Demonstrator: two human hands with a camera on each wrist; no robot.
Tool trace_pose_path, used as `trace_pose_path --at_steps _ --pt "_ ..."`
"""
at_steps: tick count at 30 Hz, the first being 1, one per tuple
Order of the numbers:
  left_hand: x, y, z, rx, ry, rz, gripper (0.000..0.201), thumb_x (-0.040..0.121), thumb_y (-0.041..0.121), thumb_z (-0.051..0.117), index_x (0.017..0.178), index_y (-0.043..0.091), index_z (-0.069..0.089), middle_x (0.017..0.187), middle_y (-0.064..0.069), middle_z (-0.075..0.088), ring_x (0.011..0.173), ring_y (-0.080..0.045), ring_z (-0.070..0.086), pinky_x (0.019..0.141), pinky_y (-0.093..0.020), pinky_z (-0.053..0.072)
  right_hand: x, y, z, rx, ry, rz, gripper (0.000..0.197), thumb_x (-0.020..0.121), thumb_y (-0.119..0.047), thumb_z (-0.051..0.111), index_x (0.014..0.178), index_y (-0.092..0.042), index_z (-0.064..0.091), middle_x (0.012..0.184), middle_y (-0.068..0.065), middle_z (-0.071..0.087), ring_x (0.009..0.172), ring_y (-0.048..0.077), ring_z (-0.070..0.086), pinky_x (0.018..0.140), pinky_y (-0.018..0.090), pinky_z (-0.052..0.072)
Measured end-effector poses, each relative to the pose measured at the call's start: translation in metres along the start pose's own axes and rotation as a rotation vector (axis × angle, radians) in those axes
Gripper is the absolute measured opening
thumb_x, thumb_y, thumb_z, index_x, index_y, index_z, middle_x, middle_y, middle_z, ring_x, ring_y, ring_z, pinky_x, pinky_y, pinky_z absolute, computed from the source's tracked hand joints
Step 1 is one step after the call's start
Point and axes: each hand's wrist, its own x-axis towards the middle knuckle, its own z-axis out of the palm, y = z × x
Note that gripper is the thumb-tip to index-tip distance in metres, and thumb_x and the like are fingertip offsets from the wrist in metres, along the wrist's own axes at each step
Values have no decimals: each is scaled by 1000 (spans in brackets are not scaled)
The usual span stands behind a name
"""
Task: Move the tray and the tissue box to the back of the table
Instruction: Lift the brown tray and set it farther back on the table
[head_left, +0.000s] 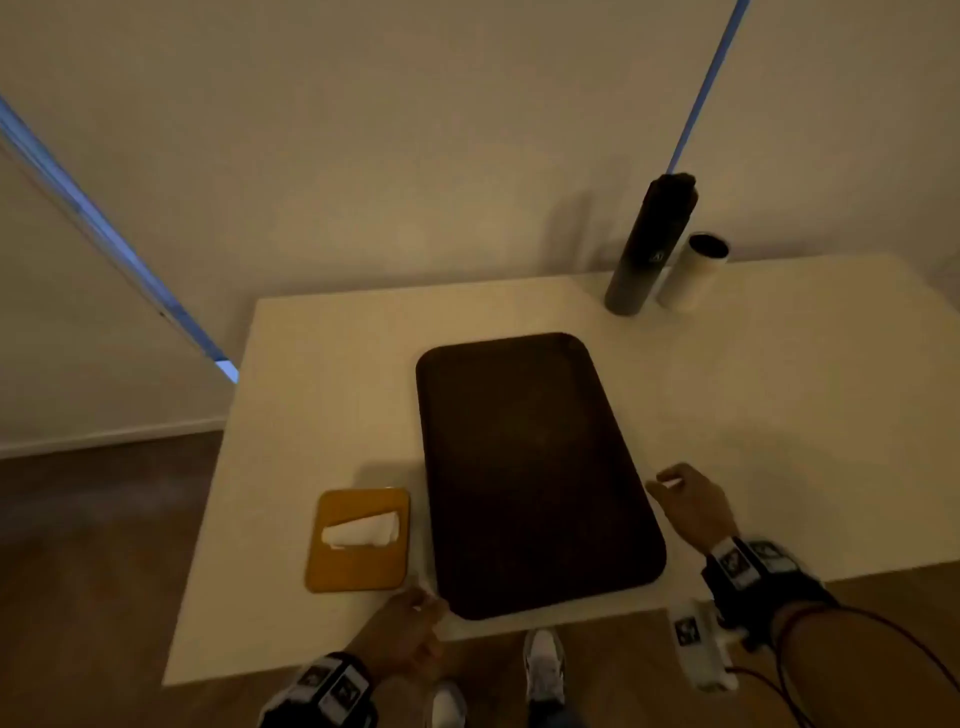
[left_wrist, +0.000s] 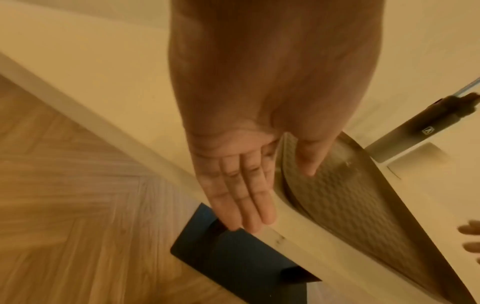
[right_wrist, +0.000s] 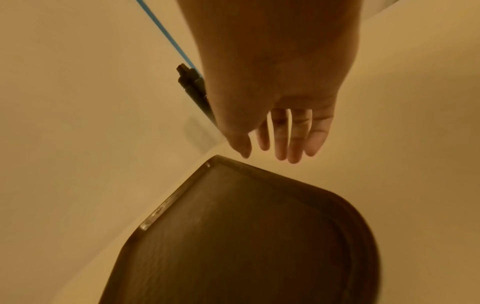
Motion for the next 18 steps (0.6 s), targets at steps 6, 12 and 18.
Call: trace_pose_path --at_steps 6,12,18 --pt "18 14 21 -115 135 -26 17 95 22 47 104 8 50 74 -15 65 60 -23 62 52 -27 48 57 -11 12 -86 -151 -12 28 86 -39 61 105 -19 57 90 9 68 80 26 67 65 29 43" --pt "33 33 32 -147 216 -23 10 96 14 42 96 12 51 75 -17 66 64 -25 62 61 -34 52 88 -19 11 -118 -138 -33 20 85 -24 61 100 -11 58 82 9 67 73 23 64 59 28 44" --pt "45 69 31 -144 317 52 14 98 11 40 95 14 53 70 -14 62 61 -22 60 61 -36 54 122 -22 -6 -121 -110 4 27 84 -28 61 105 -12 54 103 12 63 85 27 58 70 30 41"
